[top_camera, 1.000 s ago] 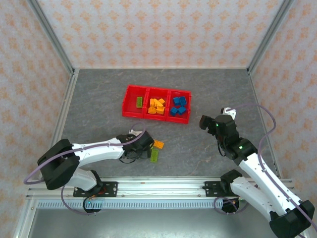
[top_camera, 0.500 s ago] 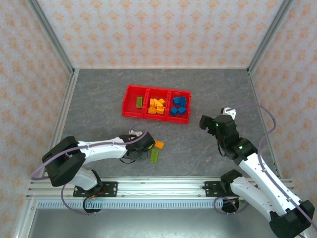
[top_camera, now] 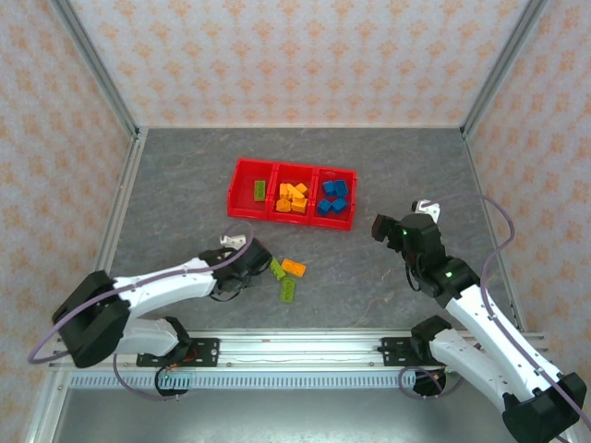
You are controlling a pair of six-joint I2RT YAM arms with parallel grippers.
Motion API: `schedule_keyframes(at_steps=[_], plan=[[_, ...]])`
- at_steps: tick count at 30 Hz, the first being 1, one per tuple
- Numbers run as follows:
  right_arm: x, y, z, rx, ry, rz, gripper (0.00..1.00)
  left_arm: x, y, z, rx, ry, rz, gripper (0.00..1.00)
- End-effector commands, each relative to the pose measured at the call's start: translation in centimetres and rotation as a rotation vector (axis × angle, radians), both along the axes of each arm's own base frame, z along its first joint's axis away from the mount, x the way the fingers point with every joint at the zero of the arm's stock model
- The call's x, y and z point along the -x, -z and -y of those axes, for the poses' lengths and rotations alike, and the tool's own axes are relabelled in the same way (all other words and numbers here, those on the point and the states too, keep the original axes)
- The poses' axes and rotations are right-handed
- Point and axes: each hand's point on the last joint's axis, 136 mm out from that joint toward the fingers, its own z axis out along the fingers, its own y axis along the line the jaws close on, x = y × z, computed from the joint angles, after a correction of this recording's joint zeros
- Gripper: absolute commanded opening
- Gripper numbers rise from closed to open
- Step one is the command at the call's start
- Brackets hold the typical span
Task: Sort the legos into containers by color
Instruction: Pick up the lego from the middle-left of the table, then place the lego in the container.
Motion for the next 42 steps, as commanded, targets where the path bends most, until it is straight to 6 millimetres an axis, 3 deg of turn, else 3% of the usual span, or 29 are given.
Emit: schedule_keyframes(at_steps=[1,9,12,19,24,28,33,42], plan=[[0.0,0.2,0.3,0.004,0.020,-0.001,1.00,-1.1,-3.0,-3.1,-0.061,-0.077,0.086,0.26],[0.0,0.0,-0.9,-0.027,-0.044,-0.004,1.00,-6.2,-8.7,-4.8,-0.103,-0.036,0.143,0.27],[0.3,-0.1,-3.1,-0.071,-0.165,-0.015,1.00,-8.9,-9.4,-4.4,-0.137,0.009,0.116,0.27],[2.3,1.5,-9.5,-0.132,-0.472,-0.107,1.00,-15.1,-8.3,-2.9,-0.093,0.076,0.069,0.25],[4.3,4.0,-12.6,-0.095,-0.602,-0.218,1.00,-18.1,-6.3,-2.4,-0.114,0.111,0.017,0.22],[4.8,5.3,-13.4,-0.068,-0.634,-0.273,1.00,-20.0,-5.1,-2.6,-0.118,0.114,-0.002,0.20],[5.6,5.1,-14.3,-0.082,-0.688,-0.273,1.00,-21.9,-4.5,-3.1,-0.091,0.095,0.000,0.19],[7.4,4.7,-16.2,-0.089,-0.796,-0.278,1.00,-24.4,-5.6,-2.0,-0.051,0.127,0.072,0.19]])
